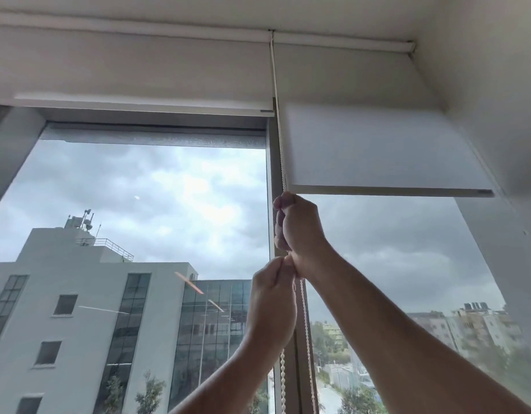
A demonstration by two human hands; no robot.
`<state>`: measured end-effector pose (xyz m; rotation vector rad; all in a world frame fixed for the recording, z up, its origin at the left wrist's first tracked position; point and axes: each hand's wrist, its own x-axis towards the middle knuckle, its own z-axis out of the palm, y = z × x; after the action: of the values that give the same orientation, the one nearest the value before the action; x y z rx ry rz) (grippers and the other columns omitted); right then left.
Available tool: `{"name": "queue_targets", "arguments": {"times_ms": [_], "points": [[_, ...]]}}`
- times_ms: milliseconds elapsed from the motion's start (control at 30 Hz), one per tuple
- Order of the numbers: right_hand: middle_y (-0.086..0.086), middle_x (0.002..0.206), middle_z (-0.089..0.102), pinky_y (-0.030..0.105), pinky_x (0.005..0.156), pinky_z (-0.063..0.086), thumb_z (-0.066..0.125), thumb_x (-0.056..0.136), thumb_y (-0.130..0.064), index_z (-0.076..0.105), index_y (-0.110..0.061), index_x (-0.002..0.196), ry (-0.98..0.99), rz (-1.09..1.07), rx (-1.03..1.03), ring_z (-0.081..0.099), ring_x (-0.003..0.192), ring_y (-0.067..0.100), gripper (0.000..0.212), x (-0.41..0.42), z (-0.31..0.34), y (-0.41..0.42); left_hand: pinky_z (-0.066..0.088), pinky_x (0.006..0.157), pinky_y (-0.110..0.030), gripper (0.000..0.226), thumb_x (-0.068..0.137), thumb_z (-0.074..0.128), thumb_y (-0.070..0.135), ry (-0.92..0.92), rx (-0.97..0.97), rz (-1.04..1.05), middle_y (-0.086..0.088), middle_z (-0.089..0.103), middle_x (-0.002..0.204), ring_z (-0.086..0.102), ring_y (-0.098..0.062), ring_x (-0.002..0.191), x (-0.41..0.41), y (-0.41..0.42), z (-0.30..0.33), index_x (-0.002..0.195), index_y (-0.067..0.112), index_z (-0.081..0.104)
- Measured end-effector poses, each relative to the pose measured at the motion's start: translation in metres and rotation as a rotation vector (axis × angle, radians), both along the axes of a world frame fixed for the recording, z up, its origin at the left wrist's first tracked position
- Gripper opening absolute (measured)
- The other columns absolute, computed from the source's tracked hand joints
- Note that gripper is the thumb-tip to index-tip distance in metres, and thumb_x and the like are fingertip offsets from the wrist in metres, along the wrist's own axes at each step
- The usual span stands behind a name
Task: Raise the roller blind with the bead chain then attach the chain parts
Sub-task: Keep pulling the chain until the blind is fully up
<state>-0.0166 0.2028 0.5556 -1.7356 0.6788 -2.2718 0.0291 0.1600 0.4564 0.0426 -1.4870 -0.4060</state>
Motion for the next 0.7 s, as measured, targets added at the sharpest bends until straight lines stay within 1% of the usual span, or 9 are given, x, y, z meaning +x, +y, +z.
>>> {"name": "queue_targets", "arguments": {"times_ms": [67,133,233,333,433,500,567,633,700], "points": [[-0.004,0.044,0.033,0.017,0.037,0.021,0.028,0.078,0.002,0.054,-0.021,0.066,0.042,-0.07,-0.034,0.025,0.029,0.01,0.037,-0.004,-0.008,-0.002,0.027,0.047,-0.031,0.049,0.098,0.043,0.036,-0.091,0.055,-0.093,0.009,0.038,0.04,0.031,-0.007,0.038,0.006,-0.005,-0.002,0.054,0.024,0.06],[-0.009,0.041,0.038,0.019,0.037,0.025,0.03,0.077,0.0,0.057,-0.023,0.065,0.061,-0.145,-0.074,0.032,0.03,0.01,0.037,-0.008,-0.011,-0.004,0.038,0.047,-0.03,0.057,0.103,0.04,0.041,-0.131,0.128,-0.105,0.004,0.046,0.04,0.041,-0.015,0.038,0.012,-0.007,0.002,0.057,0.023,0.068],[-0.015,0.04,0.047,0.023,0.05,0.031,0.034,0.071,-0.01,0.062,-0.029,0.058,0.086,-0.252,-0.117,0.043,0.047,0.012,0.036,-0.006,-0.014,-0.001,0.053,0.052,-0.031,0.055,0.101,0.035,0.049,-0.118,0.21,-0.079,-0.01,0.061,0.057,0.058,-0.02,0.052,0.021,-0.003,0.024,0.08,0.014,0.071],[-0.016,0.044,0.05,0.024,0.05,0.037,0.038,0.077,-0.014,0.061,-0.028,0.057,0.104,-0.258,-0.133,0.048,0.05,0.013,0.034,0.001,-0.025,-0.004,0.055,0.056,-0.032,0.056,0.103,0.035,0.047,-0.113,0.212,-0.095,-0.026,0.062,0.076,0.062,-0.027,0.068,0.025,0.008,0.05,0.1,0.002,0.068],[-0.017,0.042,0.05,0.017,0.041,0.035,0.04,0.093,-0.017,0.058,-0.03,0.052,0.15,-0.276,-0.188,0.047,0.041,0.0,0.047,-0.002,-0.041,-0.005,0.048,0.056,-0.026,0.055,0.103,0.04,0.043,-0.06,0.208,-0.141,-0.018,0.059,0.079,0.058,-0.02,0.069,0.025,0.024,0.073,0.094,-0.004,0.066],[-0.019,0.044,0.05,0.015,0.042,0.033,0.038,0.1,-0.025,0.059,-0.037,0.054,0.189,-0.311,-0.226,0.045,0.041,-0.001,0.052,-0.006,-0.049,-0.004,0.052,0.06,-0.026,0.048,0.102,0.044,0.043,-0.048,0.206,-0.216,-0.01,0.064,0.075,0.062,-0.016,0.068,0.025,0.035,0.085,0.088,0.003,0.068],[-0.017,0.048,0.051,0.02,0.048,0.033,0.037,0.104,-0.03,0.059,-0.037,0.058,0.176,-0.34,-0.234,0.044,0.048,0.002,0.052,-0.01,-0.054,-0.003,0.048,0.049,-0.024,0.039,0.101,0.049,0.038,-0.057,0.217,-0.268,-0.004,0.064,0.067,0.061,-0.015,0.059,0.024,0.044,0.095,0.082,0.009,0.067],[-0.015,0.048,0.046,0.028,0.051,0.03,0.037,0.106,-0.03,0.054,-0.031,0.057,0.163,-0.336,-0.237,0.041,0.051,0.01,0.052,-0.012,-0.056,-0.002,0.041,0.042,-0.021,0.032,0.101,0.051,0.028,-0.077,0.247,-0.224,-0.002,0.062,0.062,0.058,-0.014,0.052,0.02,0.049,0.1,0.082,0.008,0.067],[-0.017,0.045,0.042,0.024,0.049,0.027,0.035,0.107,-0.029,0.05,-0.034,0.056,0.181,-0.351,-0.252,0.035,0.049,0.007,0.053,-0.013,-0.061,-0.001,0.038,0.039,-0.019,0.025,0.098,0.054,0.017,-0.072,0.27,-0.198,0.0,0.058,0.058,0.054,-0.011,0.048,0.016,0.049,0.098,0.081,0.007,0.069]]}}
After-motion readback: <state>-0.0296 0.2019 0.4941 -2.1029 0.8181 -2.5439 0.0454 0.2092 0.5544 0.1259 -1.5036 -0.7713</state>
